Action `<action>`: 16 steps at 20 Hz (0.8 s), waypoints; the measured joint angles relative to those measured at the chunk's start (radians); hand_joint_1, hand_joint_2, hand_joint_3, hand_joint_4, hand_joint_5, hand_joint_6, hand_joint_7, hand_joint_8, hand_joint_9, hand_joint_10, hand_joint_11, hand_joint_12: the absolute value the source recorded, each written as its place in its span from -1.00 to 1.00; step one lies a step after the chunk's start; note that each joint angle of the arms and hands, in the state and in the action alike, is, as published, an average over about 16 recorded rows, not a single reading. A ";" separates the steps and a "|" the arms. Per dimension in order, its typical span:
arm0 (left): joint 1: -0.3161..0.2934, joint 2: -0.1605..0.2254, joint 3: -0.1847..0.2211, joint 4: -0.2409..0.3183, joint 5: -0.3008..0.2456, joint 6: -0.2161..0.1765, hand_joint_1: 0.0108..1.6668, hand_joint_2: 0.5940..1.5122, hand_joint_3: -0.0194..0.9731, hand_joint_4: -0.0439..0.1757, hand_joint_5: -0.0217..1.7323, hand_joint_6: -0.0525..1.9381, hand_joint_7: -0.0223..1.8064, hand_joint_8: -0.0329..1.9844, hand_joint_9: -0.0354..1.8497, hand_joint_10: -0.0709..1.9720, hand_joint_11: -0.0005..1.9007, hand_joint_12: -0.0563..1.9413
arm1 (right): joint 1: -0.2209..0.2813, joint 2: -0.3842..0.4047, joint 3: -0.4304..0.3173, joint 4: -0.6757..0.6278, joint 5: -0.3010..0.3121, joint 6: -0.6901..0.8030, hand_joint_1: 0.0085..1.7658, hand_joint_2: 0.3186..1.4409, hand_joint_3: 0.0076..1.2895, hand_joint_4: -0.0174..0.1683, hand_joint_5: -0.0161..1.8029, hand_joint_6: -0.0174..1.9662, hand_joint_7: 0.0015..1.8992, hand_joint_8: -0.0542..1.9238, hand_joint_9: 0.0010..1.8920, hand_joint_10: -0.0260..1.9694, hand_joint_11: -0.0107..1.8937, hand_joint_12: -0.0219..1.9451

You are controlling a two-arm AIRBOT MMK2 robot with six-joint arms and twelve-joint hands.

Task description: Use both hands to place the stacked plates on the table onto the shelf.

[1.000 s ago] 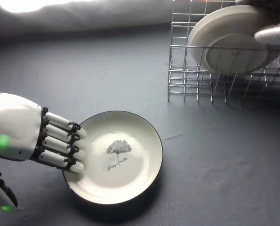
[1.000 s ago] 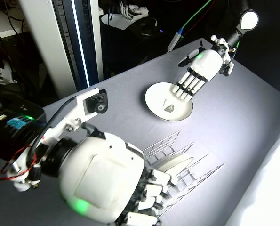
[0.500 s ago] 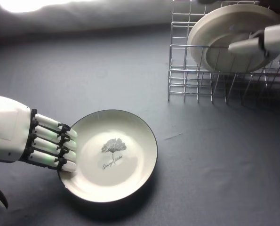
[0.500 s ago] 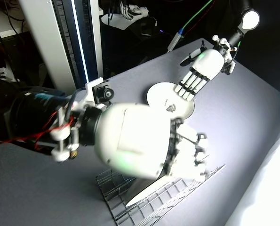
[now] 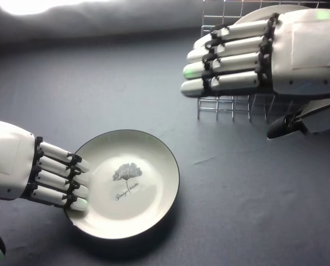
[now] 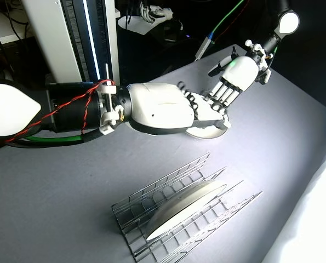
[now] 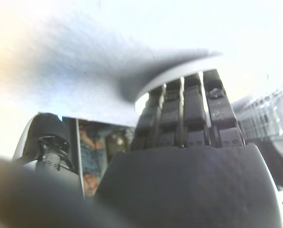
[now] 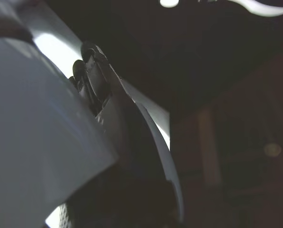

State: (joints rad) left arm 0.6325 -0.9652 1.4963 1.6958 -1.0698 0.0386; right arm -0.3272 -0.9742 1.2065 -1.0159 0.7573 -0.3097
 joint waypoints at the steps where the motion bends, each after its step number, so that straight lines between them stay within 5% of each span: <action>1: 0.007 0.001 -0.003 -0.007 0.002 0.001 -0.99 0.14 -0.93 -0.67 -0.88 -0.97 -0.86 -0.96 -0.86 -0.92 -0.99 -0.74 | -0.001 -0.001 -0.003 -0.029 0.007 -0.001 0.12 0.18 -0.99 -0.77 -0.76 -0.97 -0.78 -0.93 -0.79 -0.96 -0.98 -0.33; 6: 0.052 0.004 -0.012 -0.060 0.011 0.015 -0.99 0.14 -0.93 -0.67 -0.88 -0.97 -0.87 -0.97 -0.86 -0.93 -0.99 -0.72 | -0.013 -0.009 -0.012 -0.134 0.030 -0.002 0.20 0.11 -0.99 -0.79 -0.83 -0.97 -0.87 -0.93 -0.86 -0.96 -0.98 -0.41; 16: 0.155 0.001 -0.021 -0.185 0.031 0.054 -0.99 0.12 -0.93 -0.68 -0.89 -0.97 -0.89 -0.98 -0.87 -0.94 -0.98 -0.80 | -0.045 -0.040 -0.020 -0.208 0.030 -0.003 0.33 0.10 -0.99 -0.79 -0.81 -0.97 -0.84 -0.93 -0.84 -0.96 -0.98 -0.23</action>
State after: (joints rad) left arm 0.7870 -0.9644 1.4753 1.5113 -1.0390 0.0931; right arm -0.3718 -1.0138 1.1862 -1.2237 0.7875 -0.3128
